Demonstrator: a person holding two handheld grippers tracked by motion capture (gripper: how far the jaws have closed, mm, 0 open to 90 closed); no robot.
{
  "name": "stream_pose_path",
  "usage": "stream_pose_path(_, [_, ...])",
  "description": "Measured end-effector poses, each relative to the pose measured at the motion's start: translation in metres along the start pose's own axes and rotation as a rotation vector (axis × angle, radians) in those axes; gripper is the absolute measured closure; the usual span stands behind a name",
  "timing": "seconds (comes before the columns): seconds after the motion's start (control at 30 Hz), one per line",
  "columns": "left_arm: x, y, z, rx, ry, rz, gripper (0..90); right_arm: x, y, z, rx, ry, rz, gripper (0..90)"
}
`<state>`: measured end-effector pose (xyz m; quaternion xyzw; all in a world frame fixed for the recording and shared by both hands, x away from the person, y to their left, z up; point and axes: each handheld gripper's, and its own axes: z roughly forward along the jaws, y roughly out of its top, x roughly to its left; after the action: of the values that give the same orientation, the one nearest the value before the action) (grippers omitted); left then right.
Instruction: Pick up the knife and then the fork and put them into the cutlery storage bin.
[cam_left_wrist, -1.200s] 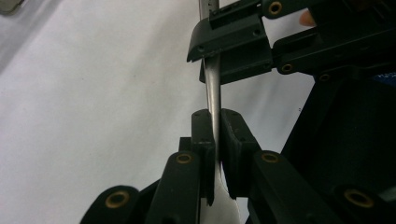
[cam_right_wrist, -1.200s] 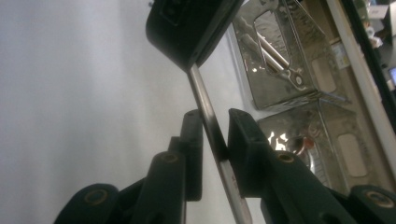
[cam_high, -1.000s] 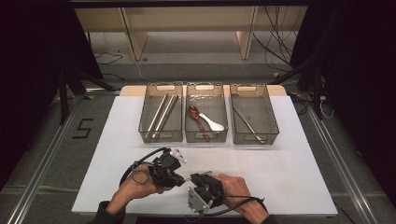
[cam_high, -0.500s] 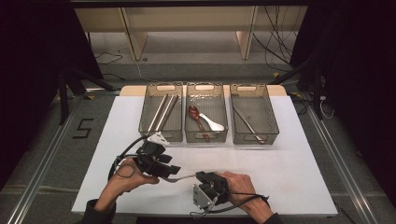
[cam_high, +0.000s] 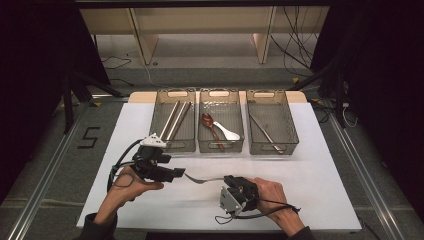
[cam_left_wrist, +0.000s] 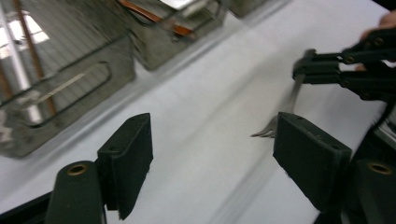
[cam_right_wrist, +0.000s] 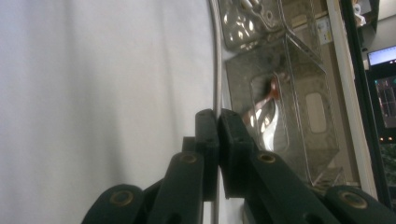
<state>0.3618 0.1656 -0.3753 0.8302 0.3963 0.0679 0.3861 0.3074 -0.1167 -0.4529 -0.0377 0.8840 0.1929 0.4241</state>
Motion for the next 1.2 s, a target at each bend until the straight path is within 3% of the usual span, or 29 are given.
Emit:
stream_pose_path(0.17, [0.006, -0.003, -0.005, -0.015, 0.016, -0.011, 26.9, -0.009, -0.013, -0.003, 0.019, -0.028, 0.032, 87.7])
stream_pose_path(0.4, [0.011, -0.014, -0.001, -0.011, 0.028, -0.012, 24.7, -0.028, -0.033, -0.01, 0.05, -0.059, 0.142, 87.7])
stream_pose_path(0.7, [0.01, -0.028, 0.01, -0.028, 0.023, 0.008, 20.9, -0.06, -0.053, -0.02, 0.073, -0.075, 0.354, 87.6])
stream_pose_path(0.93, [0.008, -0.039, 0.018, -0.058, 0.034, 0.017, 19.2, -0.087, -0.071, -0.02, 0.067, -0.052, 0.568, 87.6])
stream_pose_path(1.2, [0.008, -0.049, 0.023, -0.087, 0.042, 0.022, 18.3, -0.112, -0.085, -0.019, 0.056, -0.027, 0.714, 87.6])
